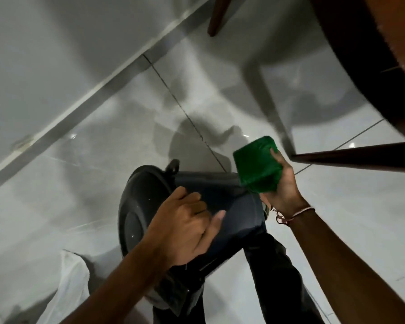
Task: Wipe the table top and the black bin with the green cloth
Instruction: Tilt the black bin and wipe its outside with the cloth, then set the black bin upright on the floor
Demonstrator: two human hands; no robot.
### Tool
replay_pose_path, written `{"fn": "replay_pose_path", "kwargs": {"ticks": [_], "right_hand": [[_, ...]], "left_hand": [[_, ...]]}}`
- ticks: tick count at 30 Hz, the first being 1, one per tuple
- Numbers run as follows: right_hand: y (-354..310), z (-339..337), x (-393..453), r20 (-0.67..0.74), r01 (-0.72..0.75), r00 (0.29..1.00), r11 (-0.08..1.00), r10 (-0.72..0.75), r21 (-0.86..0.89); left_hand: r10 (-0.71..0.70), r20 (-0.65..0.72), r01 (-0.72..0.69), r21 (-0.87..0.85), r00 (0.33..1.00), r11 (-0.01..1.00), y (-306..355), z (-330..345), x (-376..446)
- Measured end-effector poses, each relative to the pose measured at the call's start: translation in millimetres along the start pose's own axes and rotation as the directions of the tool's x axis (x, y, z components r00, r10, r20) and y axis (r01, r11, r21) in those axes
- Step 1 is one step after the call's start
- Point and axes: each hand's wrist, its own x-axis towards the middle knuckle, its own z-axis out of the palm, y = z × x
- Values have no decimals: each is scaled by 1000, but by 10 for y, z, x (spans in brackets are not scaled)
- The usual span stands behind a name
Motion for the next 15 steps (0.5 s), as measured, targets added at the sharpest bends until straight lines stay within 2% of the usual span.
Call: {"fn": "replay_pose_path", "kwargs": {"ticks": [2, 5, 8, 9, 12, 15], "right_hand": [[-156, 321, -247, 124, -91, 990, 973, 66, 213], [-265, 766, -586, 249, -152, 966, 934, 71, 325], [-391, 1171, -841, 334, -159, 942, 925, 37, 346], [-436, 1289, -912, 357, -161, 934, 918, 23, 363], [-528, 1559, -1053, 453, -215, 892, 892, 14, 397], [-603, 1791, -1102, 538, -245, 842, 864, -35, 441]], "left_hand": [[-124, 40, 121, 68, 991, 990, -118, -96, -1], [-366, 73, 348, 188, 928, 919, -284, -348, 196], [-674, 138, 655, 163, 726, 738, -561, -602, 671], [-729, 147, 709, 168, 668, 684, -678, -622, 819], [-800, 89, 792, 114, 593, 600, -1095, -604, 1199], [-783, 67, 779, 80, 618, 622, -1472, -544, 1403]]}}
